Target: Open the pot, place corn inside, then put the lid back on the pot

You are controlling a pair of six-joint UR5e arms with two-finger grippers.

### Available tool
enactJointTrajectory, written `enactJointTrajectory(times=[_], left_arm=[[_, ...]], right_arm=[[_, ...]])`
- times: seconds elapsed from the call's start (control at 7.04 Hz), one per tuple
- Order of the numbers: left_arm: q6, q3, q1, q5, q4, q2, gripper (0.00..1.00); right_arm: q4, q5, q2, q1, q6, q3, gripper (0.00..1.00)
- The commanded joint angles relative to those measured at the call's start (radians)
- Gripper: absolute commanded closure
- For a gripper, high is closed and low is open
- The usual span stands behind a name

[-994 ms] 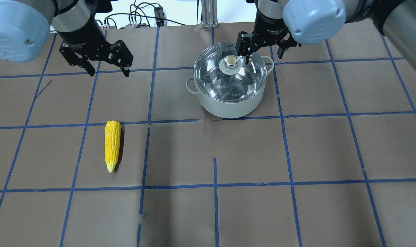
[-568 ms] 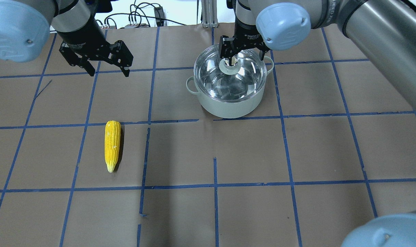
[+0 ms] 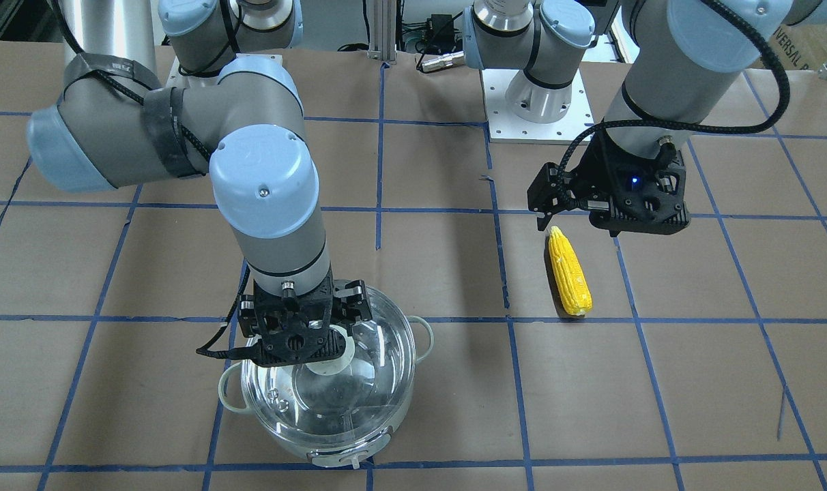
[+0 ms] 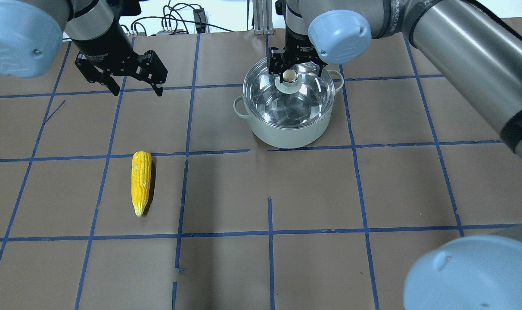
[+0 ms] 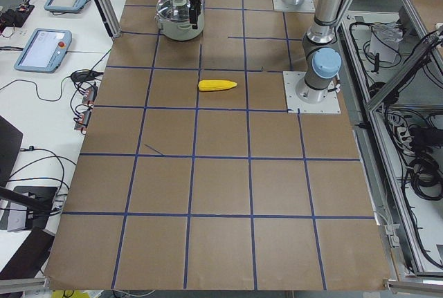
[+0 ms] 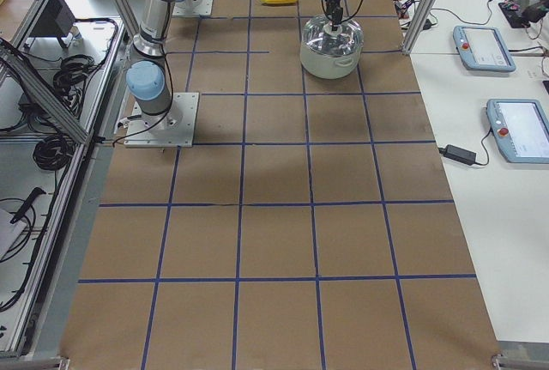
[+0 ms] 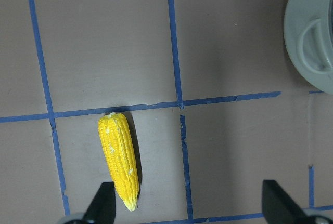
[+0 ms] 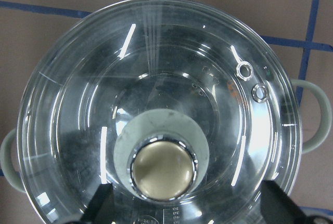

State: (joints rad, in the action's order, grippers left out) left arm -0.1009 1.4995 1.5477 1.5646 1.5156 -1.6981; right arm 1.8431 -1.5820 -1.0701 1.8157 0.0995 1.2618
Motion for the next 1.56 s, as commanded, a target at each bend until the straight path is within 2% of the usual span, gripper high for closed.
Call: enactJointTrajectory(times=[0.0,0.43,0.85,1.42], left_arm=[[-0.003,0.016,0.0,0.0,-0.002,0.0,0.0],[-0.1,0.12,-0.055,0.003,-0.005,0.035,0.0],[-0.157,0.281,-0.081,0.012,-0.159,0.09,0.0],[-0.227,0.444,-0.19,0.006,-0.244,0.12,0.0]], right_arm=[[0.025,-0.004,0.044,0.007,0.0,-0.038,0.01],[0.048,-0.007,0.071,0.007,0.0,-0.053,0.01],[0.035,-0.004,0.058,0.007,-0.007,-0.038,0.02],[0.041,-0.004,0.039,0.02,-0.015,0.011,0.03]])
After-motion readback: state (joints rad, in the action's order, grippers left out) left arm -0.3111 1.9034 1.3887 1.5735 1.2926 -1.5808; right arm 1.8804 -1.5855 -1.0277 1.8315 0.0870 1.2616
